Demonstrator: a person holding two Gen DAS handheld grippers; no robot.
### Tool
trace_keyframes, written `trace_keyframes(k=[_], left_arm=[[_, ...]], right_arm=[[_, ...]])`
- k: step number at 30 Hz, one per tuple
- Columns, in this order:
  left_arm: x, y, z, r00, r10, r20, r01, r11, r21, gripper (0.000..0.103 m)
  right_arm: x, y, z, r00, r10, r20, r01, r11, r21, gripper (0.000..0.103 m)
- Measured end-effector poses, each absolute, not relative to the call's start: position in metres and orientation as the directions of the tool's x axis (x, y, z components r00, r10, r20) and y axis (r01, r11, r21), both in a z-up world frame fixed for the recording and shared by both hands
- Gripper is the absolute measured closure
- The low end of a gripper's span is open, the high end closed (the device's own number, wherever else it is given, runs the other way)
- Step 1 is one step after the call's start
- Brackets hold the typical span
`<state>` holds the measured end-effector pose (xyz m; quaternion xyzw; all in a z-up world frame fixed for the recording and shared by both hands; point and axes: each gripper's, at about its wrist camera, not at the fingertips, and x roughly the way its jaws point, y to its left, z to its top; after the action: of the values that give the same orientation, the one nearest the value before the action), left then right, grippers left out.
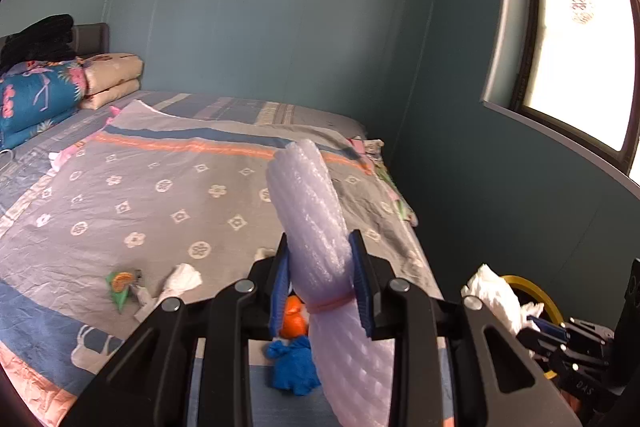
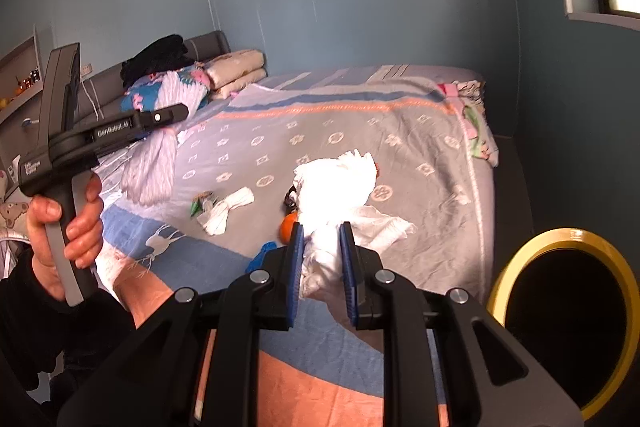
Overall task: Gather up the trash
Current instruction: 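Carry the mesh sleeve and white tissue over to the yellow-rimmed bin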
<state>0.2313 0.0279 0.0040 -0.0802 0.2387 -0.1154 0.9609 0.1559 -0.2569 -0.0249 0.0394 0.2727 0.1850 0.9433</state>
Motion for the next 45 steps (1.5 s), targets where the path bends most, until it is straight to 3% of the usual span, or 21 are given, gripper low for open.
trace_keyframes(k=[25,45], left_arm=[[0.229,-0.117,0.005,0.760,-0.477,-0.442,0.449,0.876,-0.174,0.076],[0.247,-0.221,-0.036,0.630,-0.574,-0.523,0.584,0.794,-0.169,0.076]], right_arm=[[0.120,-0.368,-0.009,0.879,0.197,-0.435,-0.118,0.972,0.203,0.085],[0.108,-0.449,-0.024,0.892,0.070,-0.447,0.053,0.965,0.257,0.085]])
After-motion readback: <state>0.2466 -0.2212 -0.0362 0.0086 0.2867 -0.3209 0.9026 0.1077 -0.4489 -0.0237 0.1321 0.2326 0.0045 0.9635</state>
